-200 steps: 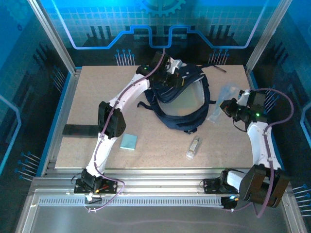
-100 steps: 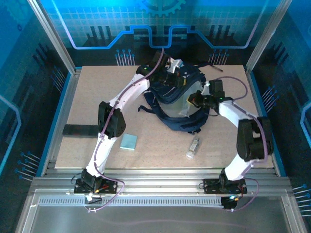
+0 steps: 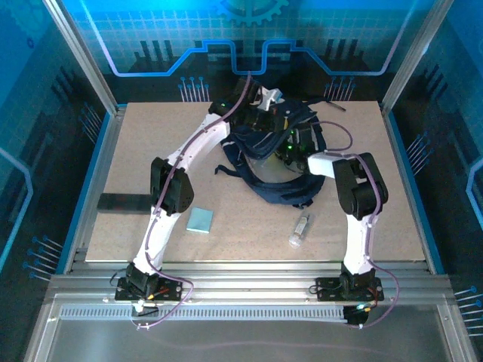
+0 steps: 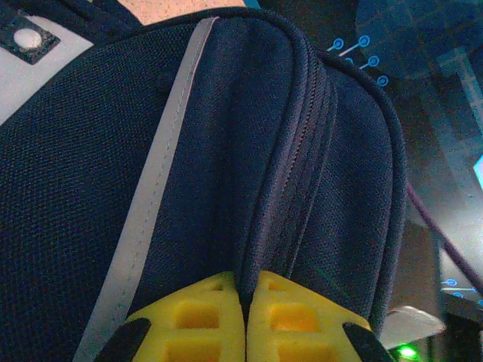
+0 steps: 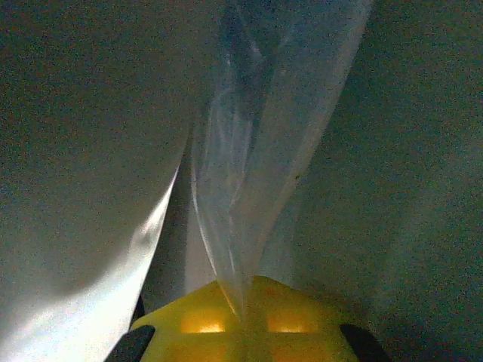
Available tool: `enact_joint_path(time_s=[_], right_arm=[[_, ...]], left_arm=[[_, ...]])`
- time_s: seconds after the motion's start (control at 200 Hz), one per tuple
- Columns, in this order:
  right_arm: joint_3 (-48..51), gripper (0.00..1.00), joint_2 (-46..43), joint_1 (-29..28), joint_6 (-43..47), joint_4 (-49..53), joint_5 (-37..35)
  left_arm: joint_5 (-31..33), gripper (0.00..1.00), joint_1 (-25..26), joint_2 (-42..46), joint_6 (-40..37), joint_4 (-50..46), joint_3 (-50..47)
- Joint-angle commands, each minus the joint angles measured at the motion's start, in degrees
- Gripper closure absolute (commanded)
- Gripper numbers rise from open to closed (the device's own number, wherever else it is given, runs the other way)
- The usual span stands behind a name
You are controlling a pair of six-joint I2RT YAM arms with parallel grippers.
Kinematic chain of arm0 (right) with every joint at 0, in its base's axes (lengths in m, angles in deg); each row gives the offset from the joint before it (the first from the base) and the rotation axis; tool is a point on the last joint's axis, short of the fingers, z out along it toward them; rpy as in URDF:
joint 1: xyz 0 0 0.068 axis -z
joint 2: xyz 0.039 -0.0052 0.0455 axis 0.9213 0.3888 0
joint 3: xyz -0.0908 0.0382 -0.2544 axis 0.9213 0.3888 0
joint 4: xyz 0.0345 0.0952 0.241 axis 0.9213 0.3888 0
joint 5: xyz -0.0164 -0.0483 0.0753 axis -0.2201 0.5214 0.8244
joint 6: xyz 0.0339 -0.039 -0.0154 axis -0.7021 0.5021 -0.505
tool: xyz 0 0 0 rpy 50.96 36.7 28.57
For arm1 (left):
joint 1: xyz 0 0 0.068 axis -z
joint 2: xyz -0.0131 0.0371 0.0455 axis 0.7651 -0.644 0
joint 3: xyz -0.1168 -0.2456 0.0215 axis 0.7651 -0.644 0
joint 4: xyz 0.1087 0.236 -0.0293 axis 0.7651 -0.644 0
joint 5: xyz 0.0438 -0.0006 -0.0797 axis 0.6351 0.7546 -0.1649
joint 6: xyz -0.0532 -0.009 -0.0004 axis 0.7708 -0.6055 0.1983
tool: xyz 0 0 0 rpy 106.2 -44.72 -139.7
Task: Pack books, pencil case, and school supplies into a backpack
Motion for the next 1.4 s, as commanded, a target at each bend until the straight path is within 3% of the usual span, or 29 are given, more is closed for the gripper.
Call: enact_joint_path(time_s=[0.0,0.22,0.32,0.47,0.705,0.915,1.021,1.066,1.111,1.181,1.246,1.396], right_arm=[[-2.9,0.94,2.9,-1.2,-5.5,-5.0,-5.4],[1.4,0.44,-6.1,-0.4,-3.6,1.7,-0.9],[3.2,0.29,-12.1,0.0,1.1,11.3,0.6],[5.4,0.21,-22.7,1.0,13.7,29.1,0.4],[8.0,0.10,-40.9,1.7,28.6,54.9,-13.0],[5.3,0.00,-52.1,3.0,35.0,65.4,-21.4],[2.8,0.00,-53.6,3.4,37.5,67.3,-22.5],[2.0,0.00,-53.3,3.6,38.3,67.4,-22.4],[1.2,0.00,-52.6,3.7,38.7,67.2,-22.2],[-0.1,0.00,-51.2,3.9,38.8,66.6,-20.7],[0.0,0.00,-49.8,3.9,38.9,64.5,-18.6],[1.0,0.00,-46.9,3.8,38.3,60.3,-14.9]], left_arm=[[-5.4,1.00,1.1,6.7,2.6,6.1,-0.3],[-2.0,1.00,0.2,6.5,2.7,6.0,-2.1],[-1.4,1.00,-0.2,6.7,2.5,6.0,-3.5],[-0.5,1.00,-0.2,7.2,0.9,4.6,-5.0],[2.6,1.00,-0.2,9.7,-0.7,4.5,-11.6],[8.1,1.00,-0.2,12.2,-0.1,6.3,-19.0],[11.2,0.62,-0.2,13.3,0.0,4.5,-20.5],[11.9,0.54,-0.2,14.2,0.0,3.7,-21.1],[13.0,0.33,-0.2,15.6,0.0,2.9,-22.0],[15.7,0.21,-0.3,18.6,-0.3,1.8,-24.7],[20.1,0.02,-0.5,22.2,-0.2,1.2,-28.6],[30.8,0.01,-3.3,30.3,2.9,-0.5,-39.3]])
